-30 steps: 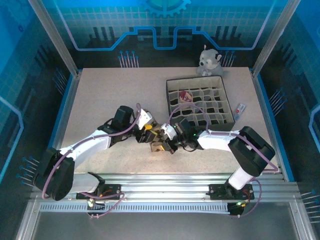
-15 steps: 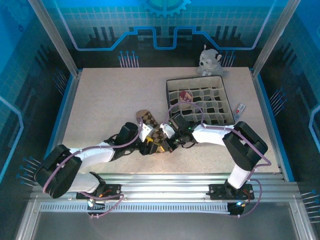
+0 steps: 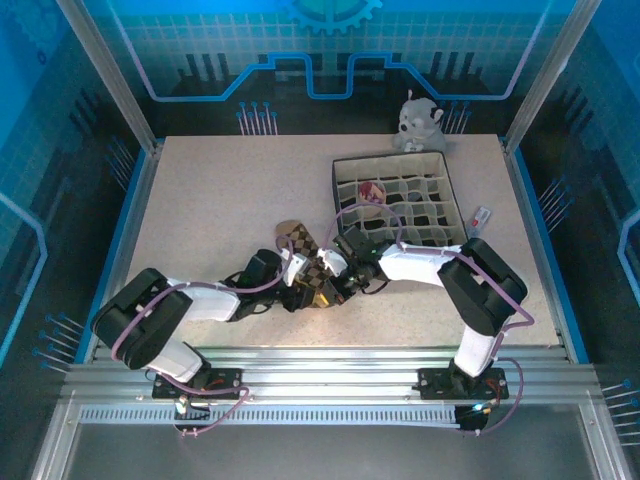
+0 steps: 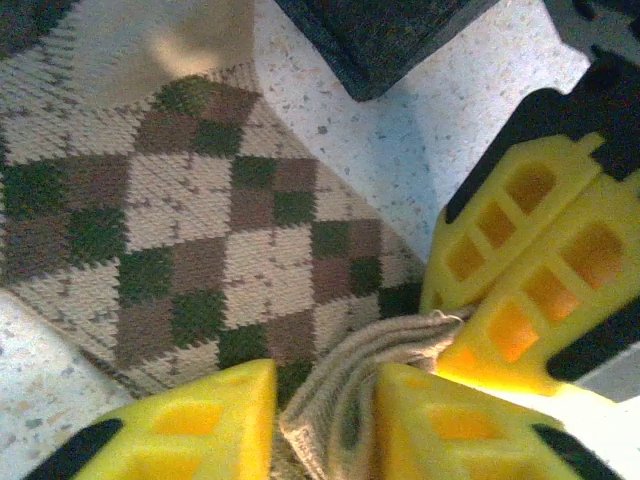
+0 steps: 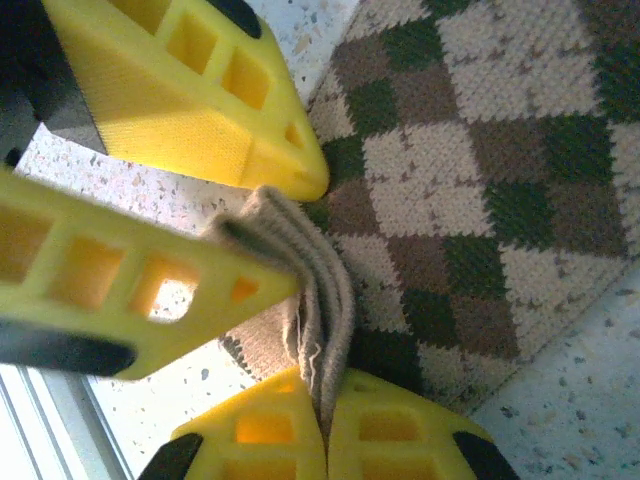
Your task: Roll the socks
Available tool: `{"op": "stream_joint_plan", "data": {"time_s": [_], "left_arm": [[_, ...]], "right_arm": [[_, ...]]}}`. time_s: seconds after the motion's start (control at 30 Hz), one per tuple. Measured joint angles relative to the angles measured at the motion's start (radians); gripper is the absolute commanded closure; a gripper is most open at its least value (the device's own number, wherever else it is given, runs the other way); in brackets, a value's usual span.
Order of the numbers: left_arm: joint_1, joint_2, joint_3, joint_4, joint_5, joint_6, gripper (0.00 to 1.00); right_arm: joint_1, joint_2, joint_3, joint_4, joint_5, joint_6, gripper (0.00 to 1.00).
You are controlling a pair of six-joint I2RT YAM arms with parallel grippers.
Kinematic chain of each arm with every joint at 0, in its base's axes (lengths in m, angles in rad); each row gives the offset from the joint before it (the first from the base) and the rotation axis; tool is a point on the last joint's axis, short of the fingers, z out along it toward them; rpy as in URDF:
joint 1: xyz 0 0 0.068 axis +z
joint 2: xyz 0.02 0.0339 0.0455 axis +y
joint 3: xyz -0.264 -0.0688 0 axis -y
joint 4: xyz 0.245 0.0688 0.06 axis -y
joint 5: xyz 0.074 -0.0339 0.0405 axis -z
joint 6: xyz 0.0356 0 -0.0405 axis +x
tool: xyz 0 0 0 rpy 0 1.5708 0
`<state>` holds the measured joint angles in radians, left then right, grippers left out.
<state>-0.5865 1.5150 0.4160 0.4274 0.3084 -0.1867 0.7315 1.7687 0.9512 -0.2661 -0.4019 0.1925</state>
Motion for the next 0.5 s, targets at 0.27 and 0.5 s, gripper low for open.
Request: {"op": "stream_joint_plan", "data": {"time_s": [0.27, 0.5], "left_arm": [[0.000, 0.041, 0.048, -0.047, -0.010, -0.034, 0.92], [0.000, 0.066, 0.048, -0.003, -0.008, -0.068, 0.93]], "right_arm": [[-0.003, -0.024, 0.000, -0.004, -0.007, 0.052, 0.74], [-0.008, -0.157, 0.003, -0.011, 0.026, 0.076, 0.62]]}}
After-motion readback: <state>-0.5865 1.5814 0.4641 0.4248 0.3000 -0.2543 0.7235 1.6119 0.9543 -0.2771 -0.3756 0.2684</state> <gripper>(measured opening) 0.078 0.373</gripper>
